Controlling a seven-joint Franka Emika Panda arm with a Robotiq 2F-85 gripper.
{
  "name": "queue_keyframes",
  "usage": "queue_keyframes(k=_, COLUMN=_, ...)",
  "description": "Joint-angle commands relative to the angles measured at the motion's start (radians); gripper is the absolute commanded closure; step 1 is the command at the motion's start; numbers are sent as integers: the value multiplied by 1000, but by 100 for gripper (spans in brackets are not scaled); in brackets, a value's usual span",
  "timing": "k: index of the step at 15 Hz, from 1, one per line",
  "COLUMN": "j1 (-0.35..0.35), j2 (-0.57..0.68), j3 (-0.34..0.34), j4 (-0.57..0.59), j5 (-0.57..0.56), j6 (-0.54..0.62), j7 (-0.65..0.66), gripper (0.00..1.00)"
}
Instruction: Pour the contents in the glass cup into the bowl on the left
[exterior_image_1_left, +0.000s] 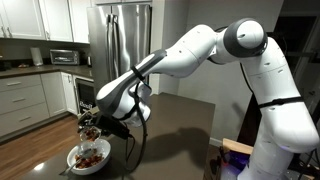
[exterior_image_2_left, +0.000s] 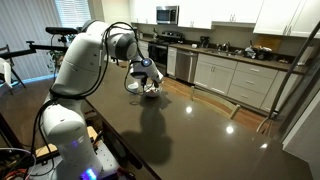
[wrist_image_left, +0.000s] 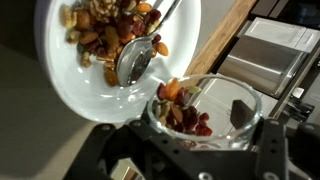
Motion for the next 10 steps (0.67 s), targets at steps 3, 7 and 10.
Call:
queue_keyframes(k=3, j1=-32, j2=12, j3=67, j4=-31, j5=-54, j6=109, j7=-24, gripper=47)
queue_keyframes(k=7, j1=-30, j2=24, j3=75, j4=-48, j5=-99, j6=162, j7=-12, gripper=47)
queue_keyframes(k=10, j1=3, j2=4, j3=20, j4=-37, j5=-108, j6=124, j7=5, gripper=47)
